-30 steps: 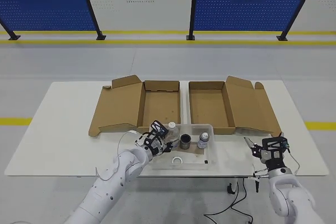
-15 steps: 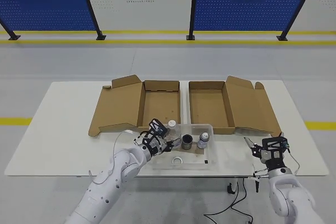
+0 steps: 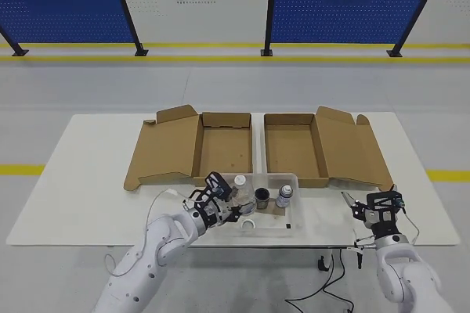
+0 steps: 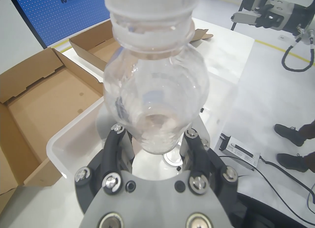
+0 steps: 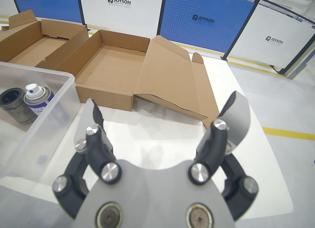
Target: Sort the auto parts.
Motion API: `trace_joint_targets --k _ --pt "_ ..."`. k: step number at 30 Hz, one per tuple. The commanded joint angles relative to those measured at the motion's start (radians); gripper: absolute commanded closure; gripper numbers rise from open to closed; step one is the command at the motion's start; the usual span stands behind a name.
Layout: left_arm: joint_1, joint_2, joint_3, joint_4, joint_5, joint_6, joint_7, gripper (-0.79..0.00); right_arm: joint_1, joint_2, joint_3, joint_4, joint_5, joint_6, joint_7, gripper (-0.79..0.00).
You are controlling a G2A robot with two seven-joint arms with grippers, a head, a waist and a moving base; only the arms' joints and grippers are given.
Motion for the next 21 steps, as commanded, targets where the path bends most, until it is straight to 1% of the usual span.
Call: trace_joint_targets --k 1,5,10,15,21 --pt "0.009 0.003 -0.006 -0.011 0.000 -0.008 -0.006 0.000 0.000 0.000 0.000 0.000 0.000 0.000 0.000 -0.785" --pt "0.013 0.007 -0.012 -0.023 0.006 -0.016 -0.012 0.000 0.000 0.000 0.000 0.000 0.000 0.000 0.000 -0.785" --pt "-0.003 0.006 -0.010 -0.025 -0.001 -0.003 -0.012 0.000 0.000 0.000 0.000 0.000 0.000 0.000 0.000 -0.785" --pt "-0.038 0.001 -0.018 -0.026 -0.014 0.070 0.004 0.000 0.000 0.000 0.000 0.000 0.000 0.000 0.000 -0.785" --pt "-0.123 -0.014 -0.002 -0.028 -0.029 0.181 -0.010 0.000 0.000 0.000 0.000 0.000 0.000 0.000 0.000 -0.785"
